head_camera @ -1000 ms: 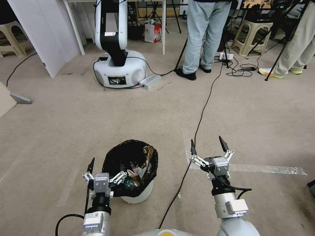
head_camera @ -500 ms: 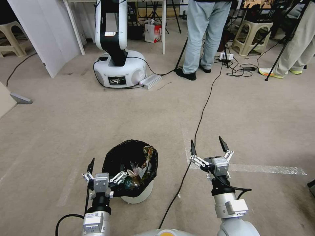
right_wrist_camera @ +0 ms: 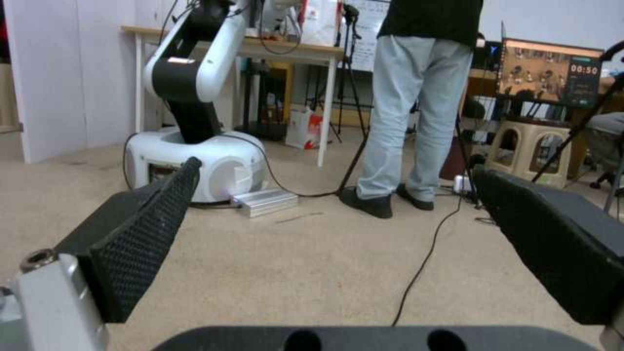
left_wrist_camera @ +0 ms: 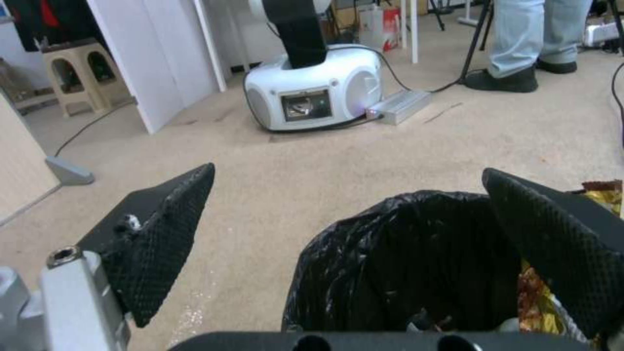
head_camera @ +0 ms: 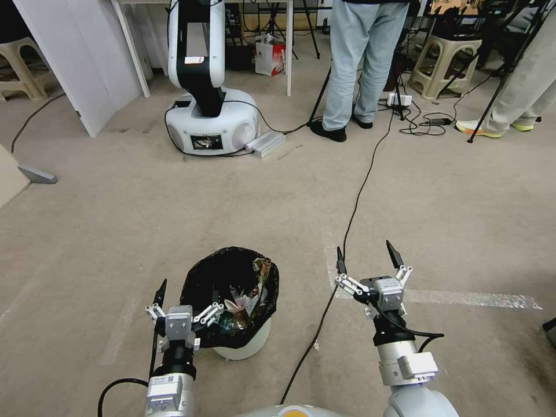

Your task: Pick up the trash bin, then pick up the garbage from the floor and place it into the trash bin.

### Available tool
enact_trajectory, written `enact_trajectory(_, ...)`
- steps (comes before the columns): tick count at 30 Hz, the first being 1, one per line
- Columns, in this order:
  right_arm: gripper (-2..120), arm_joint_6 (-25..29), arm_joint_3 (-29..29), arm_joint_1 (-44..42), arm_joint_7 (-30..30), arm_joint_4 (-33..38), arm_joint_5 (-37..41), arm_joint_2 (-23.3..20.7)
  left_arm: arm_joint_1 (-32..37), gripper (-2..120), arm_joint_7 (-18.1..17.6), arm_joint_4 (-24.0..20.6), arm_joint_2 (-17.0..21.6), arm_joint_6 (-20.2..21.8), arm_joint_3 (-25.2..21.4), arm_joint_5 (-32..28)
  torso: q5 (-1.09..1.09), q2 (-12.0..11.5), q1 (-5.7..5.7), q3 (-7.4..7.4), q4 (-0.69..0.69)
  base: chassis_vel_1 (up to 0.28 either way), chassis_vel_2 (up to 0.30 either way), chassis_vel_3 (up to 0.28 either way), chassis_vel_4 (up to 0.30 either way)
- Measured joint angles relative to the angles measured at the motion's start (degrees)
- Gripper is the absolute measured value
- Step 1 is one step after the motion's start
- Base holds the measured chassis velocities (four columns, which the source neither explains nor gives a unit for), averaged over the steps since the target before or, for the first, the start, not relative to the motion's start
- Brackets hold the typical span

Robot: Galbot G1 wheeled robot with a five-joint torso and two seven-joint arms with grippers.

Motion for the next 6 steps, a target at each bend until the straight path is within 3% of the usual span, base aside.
enact_trajectory(6, 100, 0.0, 0.0, 0.0, 0.0, 0.0, 0.0, 0.0, 0.0, 100, 0.0, 0.0, 0.0, 0.0, 0.0, 0.0, 0.0, 0.0, 0.0, 0.0, 0.0, 0.0, 0.0, 0.0, 0.0)
